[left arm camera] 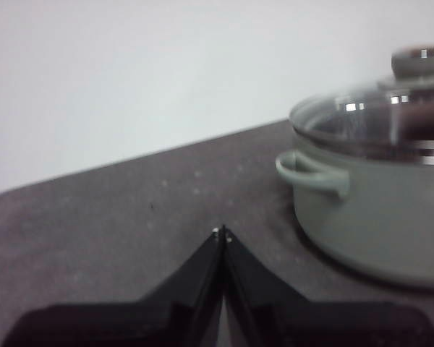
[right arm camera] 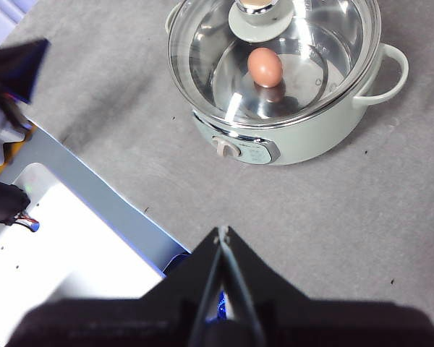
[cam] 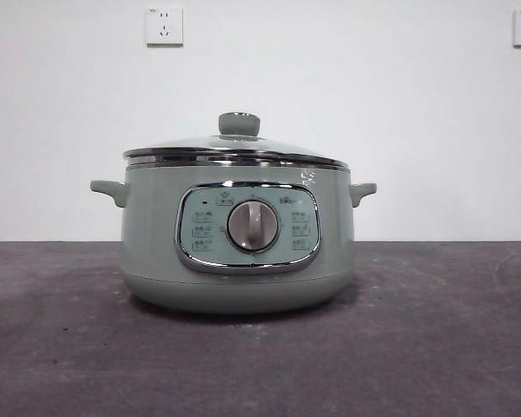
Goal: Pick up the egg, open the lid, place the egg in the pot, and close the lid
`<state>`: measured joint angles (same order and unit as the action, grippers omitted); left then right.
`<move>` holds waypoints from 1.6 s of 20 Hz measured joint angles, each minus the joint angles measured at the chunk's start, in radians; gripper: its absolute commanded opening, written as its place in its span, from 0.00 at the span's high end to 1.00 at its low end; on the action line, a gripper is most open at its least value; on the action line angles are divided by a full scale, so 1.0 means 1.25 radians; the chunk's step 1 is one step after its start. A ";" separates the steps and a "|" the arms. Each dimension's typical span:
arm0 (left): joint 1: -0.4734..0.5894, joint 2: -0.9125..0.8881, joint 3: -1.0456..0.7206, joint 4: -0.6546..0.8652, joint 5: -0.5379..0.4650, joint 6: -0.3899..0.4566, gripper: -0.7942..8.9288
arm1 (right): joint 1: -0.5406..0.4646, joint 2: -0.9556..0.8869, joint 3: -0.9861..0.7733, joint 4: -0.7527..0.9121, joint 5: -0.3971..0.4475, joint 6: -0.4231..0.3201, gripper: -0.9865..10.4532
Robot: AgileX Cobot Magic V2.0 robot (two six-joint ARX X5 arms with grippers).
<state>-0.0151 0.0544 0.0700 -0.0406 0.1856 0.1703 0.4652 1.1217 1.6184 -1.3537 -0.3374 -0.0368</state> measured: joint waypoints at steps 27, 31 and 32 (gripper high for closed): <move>0.000 -0.040 -0.042 -0.105 0.001 -0.074 0.92 | -0.009 -0.002 0.000 0.000 0.000 0.000 0.91; 0.000 -0.040 -0.042 -0.105 0.001 -0.074 0.92 | -0.093 -0.048 0.000 0.001 0.000 -0.032 0.91; 0.000 -0.040 -0.042 -0.105 0.001 -0.074 0.92 | -0.117 -0.071 0.000 0.020 0.000 -0.042 0.91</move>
<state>-0.0147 0.0048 0.0181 -0.1719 0.1864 0.0772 0.3187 1.0325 1.6180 -1.3293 -0.3378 -0.0891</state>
